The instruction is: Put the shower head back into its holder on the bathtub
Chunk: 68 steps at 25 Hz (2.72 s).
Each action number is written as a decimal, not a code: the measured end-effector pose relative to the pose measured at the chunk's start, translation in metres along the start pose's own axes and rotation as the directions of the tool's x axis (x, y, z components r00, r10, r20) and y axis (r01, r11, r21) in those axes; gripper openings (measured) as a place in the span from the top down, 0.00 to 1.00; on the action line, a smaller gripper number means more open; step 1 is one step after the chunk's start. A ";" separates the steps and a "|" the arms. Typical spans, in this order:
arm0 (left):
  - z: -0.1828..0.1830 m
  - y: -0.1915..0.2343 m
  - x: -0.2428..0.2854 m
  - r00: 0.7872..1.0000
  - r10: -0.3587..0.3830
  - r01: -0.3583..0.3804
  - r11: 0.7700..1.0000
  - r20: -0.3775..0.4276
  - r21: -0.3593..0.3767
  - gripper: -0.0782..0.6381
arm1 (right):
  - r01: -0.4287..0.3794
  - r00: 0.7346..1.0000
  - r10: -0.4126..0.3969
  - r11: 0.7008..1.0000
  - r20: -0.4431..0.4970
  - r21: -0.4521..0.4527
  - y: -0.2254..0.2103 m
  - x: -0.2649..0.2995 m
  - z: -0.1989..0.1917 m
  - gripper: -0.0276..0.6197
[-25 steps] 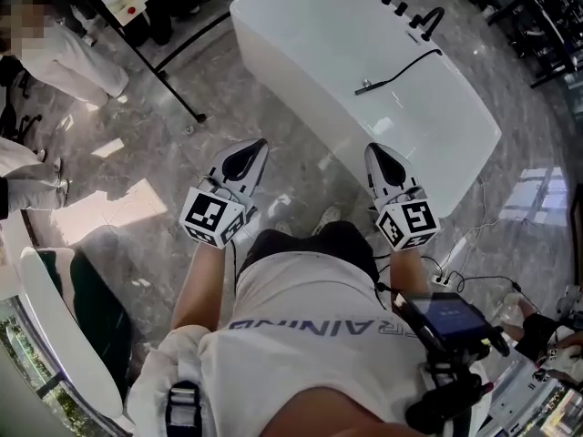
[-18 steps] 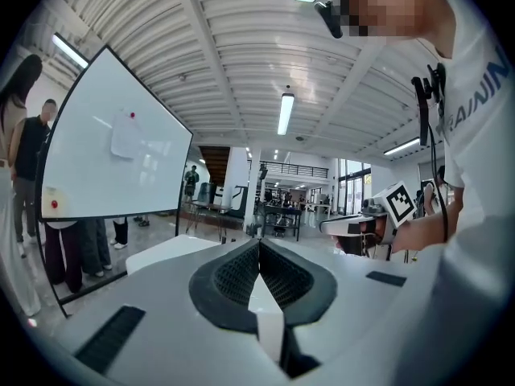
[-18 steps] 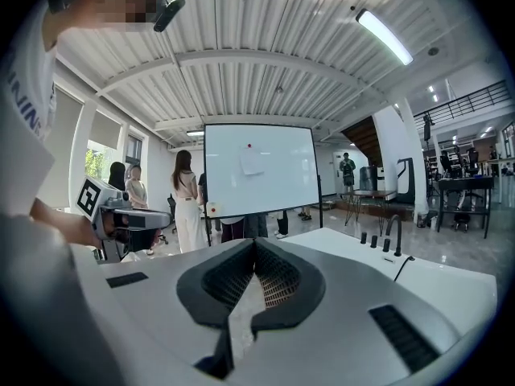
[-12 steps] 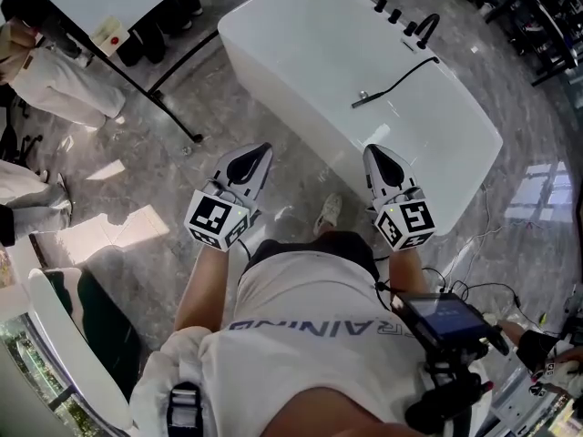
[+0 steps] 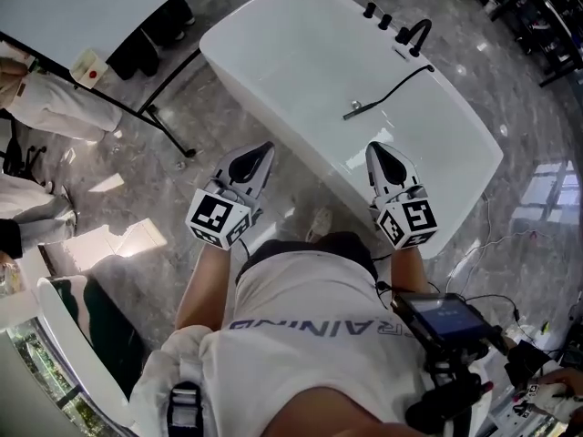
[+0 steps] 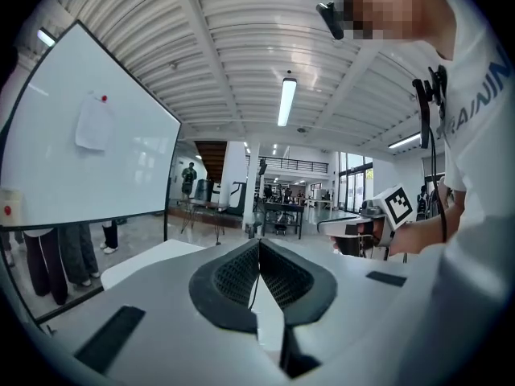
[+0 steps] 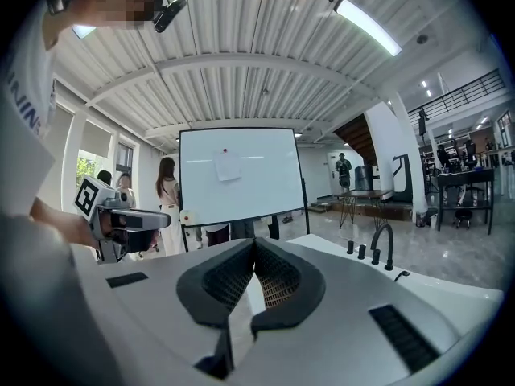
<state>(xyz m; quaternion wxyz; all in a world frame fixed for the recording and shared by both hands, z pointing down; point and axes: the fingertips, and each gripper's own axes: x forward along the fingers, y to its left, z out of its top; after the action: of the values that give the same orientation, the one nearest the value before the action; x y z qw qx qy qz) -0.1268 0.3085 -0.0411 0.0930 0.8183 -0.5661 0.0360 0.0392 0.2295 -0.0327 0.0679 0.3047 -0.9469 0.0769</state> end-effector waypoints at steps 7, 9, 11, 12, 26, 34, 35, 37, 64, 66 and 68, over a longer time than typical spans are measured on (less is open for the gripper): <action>0.017 -0.026 0.099 0.998 -0.057 0.057 0.998 -0.003 0.034 0.87 | 0.084 0.996 -0.085 0.996 0.021 0.037 -0.102 -0.014 -0.001 0.94; 0.019 -0.032 0.121 0.996 -0.092 0.093 0.995 -0.013 0.042 0.87 | 0.120 0.992 -0.121 0.991 0.026 0.052 -0.121 -0.018 -0.002 0.94; 0.021 -0.034 0.142 0.992 -0.121 0.122 0.992 -0.023 0.046 0.87 | 0.150 0.988 -0.152 0.987 0.029 0.061 -0.137 -0.022 -0.003 0.94; 0.022 -0.037 0.152 0.990 -0.136 0.137 0.989 -0.028 0.049 0.87 | 0.167 0.985 -0.169 0.984 0.029 0.065 -0.145 -0.024 -0.003 0.94; 0.046 -0.065 0.297 0.894 -0.442 0.447 0.889 -0.072 0.098 0.87 | 0.493 0.867 -0.498 0.863 0.021 0.113 -0.253 -0.066 0.005 0.94; 0.045 0.012 0.336 0.849 -0.520 0.526 0.849 -0.093 0.054 0.87 | 0.577 0.816 -0.577 0.813 -0.020 0.073 -0.253 0.004 0.014 0.94; 0.043 0.023 0.342 0.844 -0.527 0.533 0.845 -0.098 0.049 0.87 | 0.583 0.812 -0.583 0.810 -0.025 0.053 -0.255 0.014 0.016 0.94; 0.039 0.041 0.352 0.835 -0.541 0.547 0.836 -0.104 0.045 0.87 | 0.590 0.807 -0.589 0.807 -0.037 0.029 -0.260 0.031 0.016 0.94; -0.242 0.132 0.543 0.911 -0.381 0.378 0.925 -0.157 -0.050 0.87 | 0.306 0.902 -0.323 0.946 -0.286 -0.104 -0.425 0.226 -0.282 0.94; -0.275 0.139 0.554 0.909 -0.382 0.378 0.924 -0.167 -0.055 0.87 | 0.298 0.901 -0.313 0.950 -0.299 -0.095 -0.430 0.246 -0.318 0.94; -0.306 0.144 0.564 0.906 -0.387 0.383 0.922 -0.169 -0.060 0.87 | 0.276 0.901 -0.295 0.956 -0.318 -0.105 -0.432 0.264 -0.353 0.94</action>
<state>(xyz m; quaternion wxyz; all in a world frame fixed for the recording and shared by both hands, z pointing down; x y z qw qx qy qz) -0.0455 -0.2005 0.3674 0.1585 0.9061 -0.3834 0.0824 0.1093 -0.2006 0.4042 0.2449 0.4206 -0.8690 0.0891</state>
